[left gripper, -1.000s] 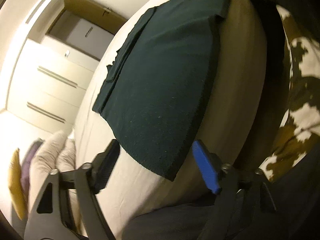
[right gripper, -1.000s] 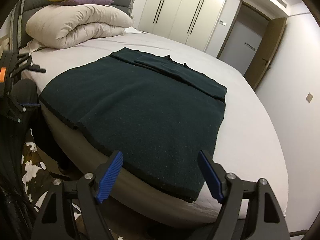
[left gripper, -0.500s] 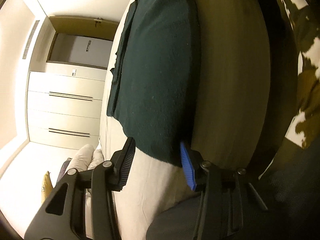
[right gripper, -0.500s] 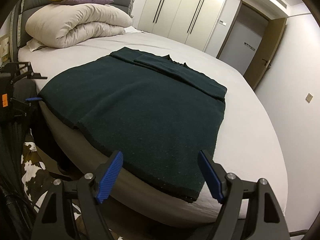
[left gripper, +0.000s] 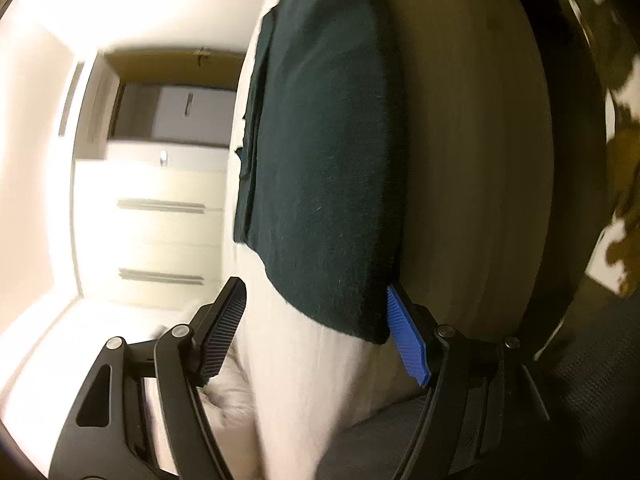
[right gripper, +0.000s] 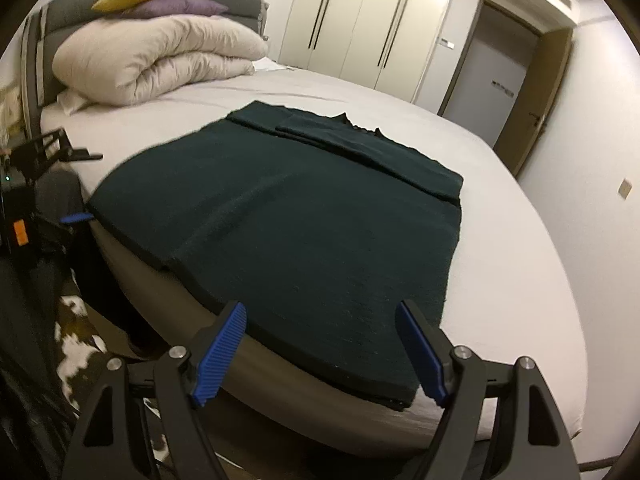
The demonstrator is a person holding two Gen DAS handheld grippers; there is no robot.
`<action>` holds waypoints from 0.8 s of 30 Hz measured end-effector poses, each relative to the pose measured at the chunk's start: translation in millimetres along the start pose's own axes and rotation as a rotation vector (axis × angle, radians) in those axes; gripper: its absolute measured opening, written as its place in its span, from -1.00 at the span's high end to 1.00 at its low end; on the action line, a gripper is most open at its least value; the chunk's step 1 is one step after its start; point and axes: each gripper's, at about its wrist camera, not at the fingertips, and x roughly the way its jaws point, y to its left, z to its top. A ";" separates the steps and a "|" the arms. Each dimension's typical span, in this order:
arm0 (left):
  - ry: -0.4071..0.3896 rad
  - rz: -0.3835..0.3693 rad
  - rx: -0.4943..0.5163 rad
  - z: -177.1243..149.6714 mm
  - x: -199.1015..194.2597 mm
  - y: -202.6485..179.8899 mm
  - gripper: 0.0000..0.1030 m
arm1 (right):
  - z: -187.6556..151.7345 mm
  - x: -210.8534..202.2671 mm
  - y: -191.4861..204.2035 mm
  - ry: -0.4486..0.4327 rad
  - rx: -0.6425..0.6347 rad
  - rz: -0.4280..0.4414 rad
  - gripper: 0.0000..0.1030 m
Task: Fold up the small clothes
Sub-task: 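Move both tools around the bed toward the sweater hem, then lower both open grippers onto the sweater hem edge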
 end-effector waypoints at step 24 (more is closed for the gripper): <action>0.145 -0.864 -1.237 -79.2 42.9 149.4 -0.33 | -4.0 0.4 -61.5 0.023 0.328 0.124 -0.43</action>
